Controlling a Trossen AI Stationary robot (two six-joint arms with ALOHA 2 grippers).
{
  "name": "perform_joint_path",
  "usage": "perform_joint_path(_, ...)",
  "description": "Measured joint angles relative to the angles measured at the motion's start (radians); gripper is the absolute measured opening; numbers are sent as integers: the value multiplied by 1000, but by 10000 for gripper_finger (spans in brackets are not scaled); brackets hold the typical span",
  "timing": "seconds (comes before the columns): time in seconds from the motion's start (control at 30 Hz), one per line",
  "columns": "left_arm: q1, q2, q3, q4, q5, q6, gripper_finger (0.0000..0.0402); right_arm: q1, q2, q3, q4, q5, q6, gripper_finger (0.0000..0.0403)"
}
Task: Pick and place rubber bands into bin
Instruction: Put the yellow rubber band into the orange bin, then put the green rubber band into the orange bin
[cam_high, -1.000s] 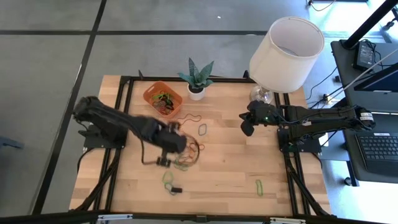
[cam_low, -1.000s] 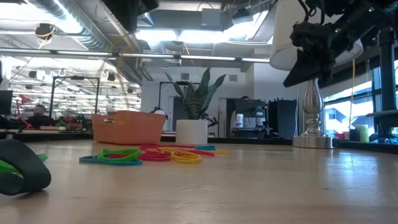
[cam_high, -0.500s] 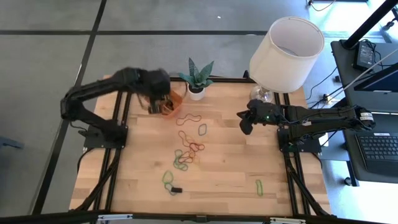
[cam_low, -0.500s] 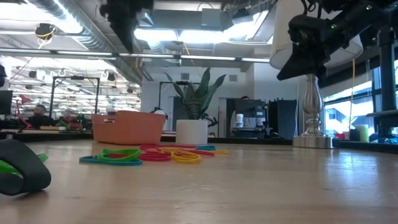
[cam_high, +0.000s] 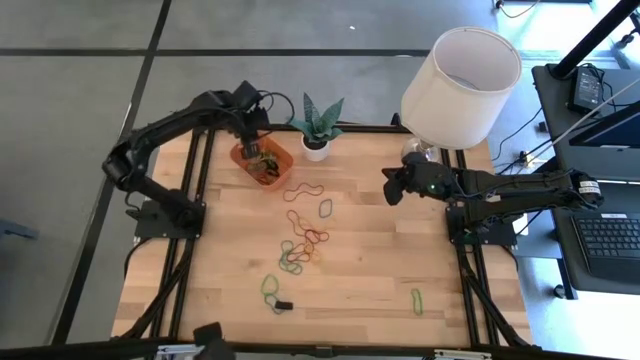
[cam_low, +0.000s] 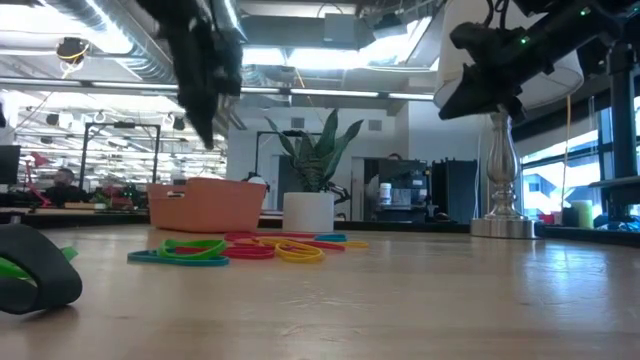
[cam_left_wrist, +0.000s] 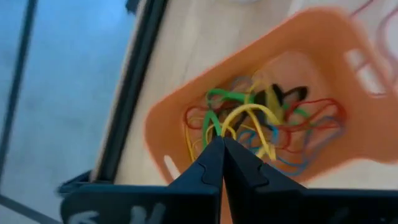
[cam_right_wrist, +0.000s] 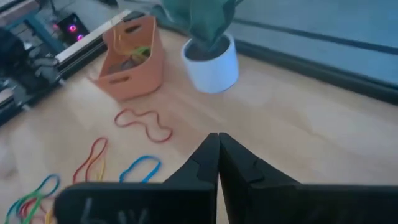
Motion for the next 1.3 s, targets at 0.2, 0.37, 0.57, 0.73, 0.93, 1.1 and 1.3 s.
perform_joint_path(0.2,24,108,-89,109,15,-64,7,0,0,0,23,37,0,12)
perform_joint_path(0.37,15,177,-90,140,36,-84,51,-12,0,0,23,38,18,12)
perform_joint_path(0.57,15,177,-77,152,29,-105,118,-40,0,0,21,38,24,12)
perform_joint_path(0.73,10,126,-23,140,29,-196,138,-47,0,0,20,35,8,12)
perform_joint_path(0.93,-80,14,18,122,18,-292,102,-47,0,0,16,33,-8,12)
perform_joint_path(1.1,-241,-66,18,118,-32,-396,21,-47,0,0,-17,17,-11,12)
perform_joint_path(1.3,-471,-92,18,123,-133,-571,2,-47,0,0,-83,-88,-109,12)
